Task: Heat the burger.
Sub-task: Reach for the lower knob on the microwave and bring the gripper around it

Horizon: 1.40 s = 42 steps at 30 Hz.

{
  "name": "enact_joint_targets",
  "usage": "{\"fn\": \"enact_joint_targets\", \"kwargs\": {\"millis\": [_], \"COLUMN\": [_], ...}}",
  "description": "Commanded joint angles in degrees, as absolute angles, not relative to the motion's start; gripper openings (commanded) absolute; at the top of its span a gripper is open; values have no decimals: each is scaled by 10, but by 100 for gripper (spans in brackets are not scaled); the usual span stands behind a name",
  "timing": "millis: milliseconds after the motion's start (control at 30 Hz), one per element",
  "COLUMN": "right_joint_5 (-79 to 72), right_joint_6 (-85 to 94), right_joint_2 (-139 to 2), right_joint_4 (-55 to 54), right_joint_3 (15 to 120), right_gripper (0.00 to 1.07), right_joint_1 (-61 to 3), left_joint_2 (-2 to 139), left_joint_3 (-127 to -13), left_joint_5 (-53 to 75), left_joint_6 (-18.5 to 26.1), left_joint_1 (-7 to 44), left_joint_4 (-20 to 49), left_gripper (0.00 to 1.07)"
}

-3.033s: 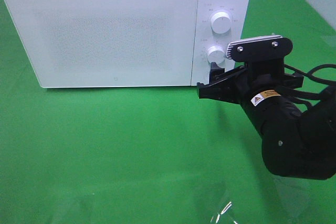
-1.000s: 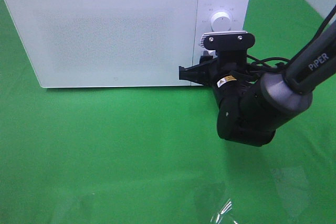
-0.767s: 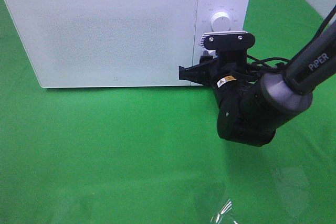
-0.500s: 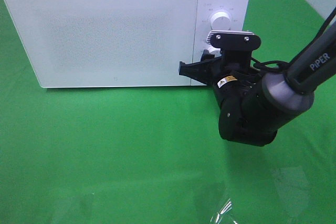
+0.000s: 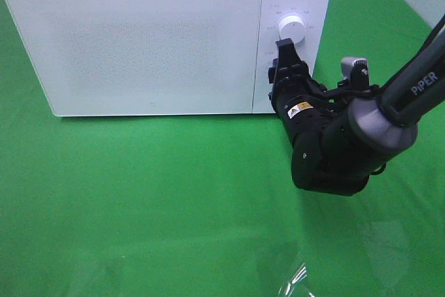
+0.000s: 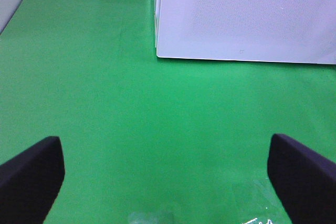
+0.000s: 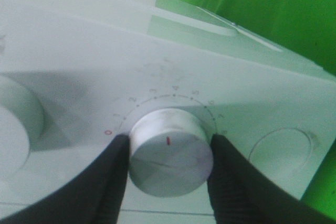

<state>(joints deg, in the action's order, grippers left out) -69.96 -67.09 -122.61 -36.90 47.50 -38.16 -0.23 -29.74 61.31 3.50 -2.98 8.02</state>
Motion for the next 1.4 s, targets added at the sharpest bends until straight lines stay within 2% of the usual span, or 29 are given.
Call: {"fn": "enact_joint_targets", "kwargs": {"millis": [33, 267, 533, 800, 900, 933, 1033, 1067, 1100, 1167, 1200, 1233, 1333, 1400], "right_joint_5": [-787, -798, -802, -822, -822, -822, -822, -822, -822, -818, -818, -816, -808, -794], "right_joint_6": [-828, -907, -880, -806, -789, -780, -776, -768, -768, -744, -744, -728, -718, -718], "right_joint_2": [-1221, -1221, -1221, -1221, -1221, -1221, -1219, -1215, -1215, -1200, -1200, -1193, -1184, -1177], "right_joint_4": [-282, -279, -279, -306, -330, -346, -354, -374, -374, -406, -406, -412, -402, -391], "right_joint_3": [492, 492, 492, 492, 490, 490, 490, 488, 488, 476, 476, 469, 457, 443], "right_gripper": [10, 10, 10, 15, 20, 26, 29, 39, 39, 56, 56, 62, 67, 68], "right_joint_1": [-382, -382, -382, -382, -382, -382, -382, -382, -382, -382, -382, -382, -383, -384], "left_joint_2": [-5, -5, -5, -5, -5, -5, -5, -5, -5, -5, -5, -5, -5, -5], "left_joint_3": [-296, -296, -296, -296, -296, -296, -296, -296, -296, -296, -296, -296, -296, -296], "left_joint_5": [612, 612, 612, 612, 612, 612, 612, 612, 612, 612, 612, 612, 612, 612], "left_joint_6": [36, 36, 36, 36, 36, 36, 36, 36, 36, 36, 36, 36, 36, 36], "left_joint_1": [-30, -30, -30, -30, -30, -30, -30, -30, -30, -30, -30, -30, -30, -30], "left_joint_4": [84, 84, 84, 84, 84, 84, 84, 84, 84, 84, 84, 84, 84, 84], "left_gripper": [97, 97, 97, 97, 97, 97, 97, 97, 97, 97, 97, 97, 97, 97]}}
